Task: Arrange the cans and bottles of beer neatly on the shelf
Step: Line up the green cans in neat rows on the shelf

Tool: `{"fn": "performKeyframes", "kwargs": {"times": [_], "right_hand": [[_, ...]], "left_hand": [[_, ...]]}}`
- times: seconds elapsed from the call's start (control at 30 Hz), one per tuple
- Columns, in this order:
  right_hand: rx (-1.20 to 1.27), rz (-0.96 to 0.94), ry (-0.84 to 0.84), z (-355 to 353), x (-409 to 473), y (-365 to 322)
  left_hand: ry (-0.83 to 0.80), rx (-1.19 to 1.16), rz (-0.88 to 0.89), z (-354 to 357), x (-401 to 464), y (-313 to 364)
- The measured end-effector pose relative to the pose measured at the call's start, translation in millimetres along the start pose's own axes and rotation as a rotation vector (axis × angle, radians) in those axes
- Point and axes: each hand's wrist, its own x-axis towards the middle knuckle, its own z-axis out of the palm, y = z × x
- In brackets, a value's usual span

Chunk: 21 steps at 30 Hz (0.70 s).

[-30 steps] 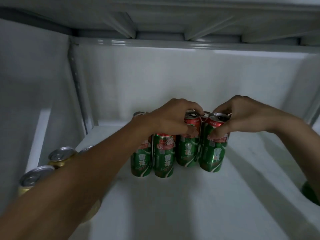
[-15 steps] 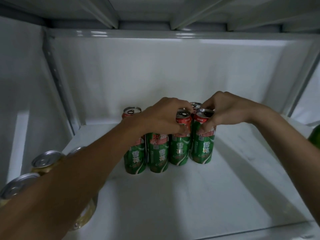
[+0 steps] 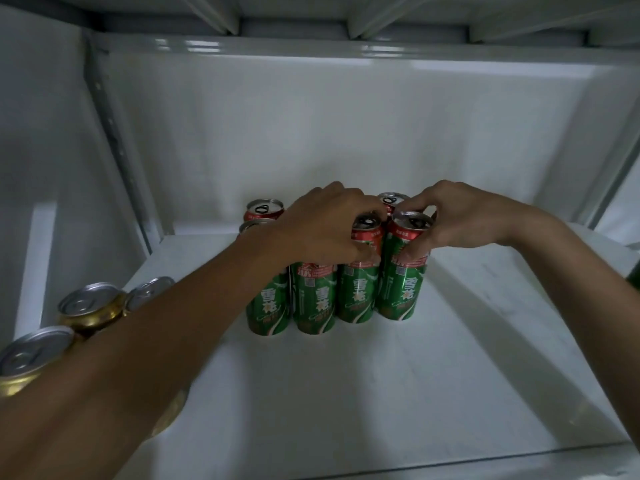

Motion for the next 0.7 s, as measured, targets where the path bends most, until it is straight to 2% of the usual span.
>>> {"fn": "performKeyframes", "kwargs": {"times": [0.33, 0.47, 0.57, 0.7], "right_hand": [[-0.059, -0.016, -0.008, -7, 1, 1], [-0.057, -0.048, 0.021, -5, -3, 3], [0.016, -0.092, 0.102, -12, -11, 6], [0.144, -0.187, 0.274, -20, -21, 9]], "left_hand": [[-0.037, 0.004, 0.027, -4, -2, -1], [-0.053, -0.088, 0.0, -20, -8, -1], [-0.011, -0.116, -0.005, -50, -24, -5], [-0.048, -0.05, -0.084, -72, -56, -24]]}}
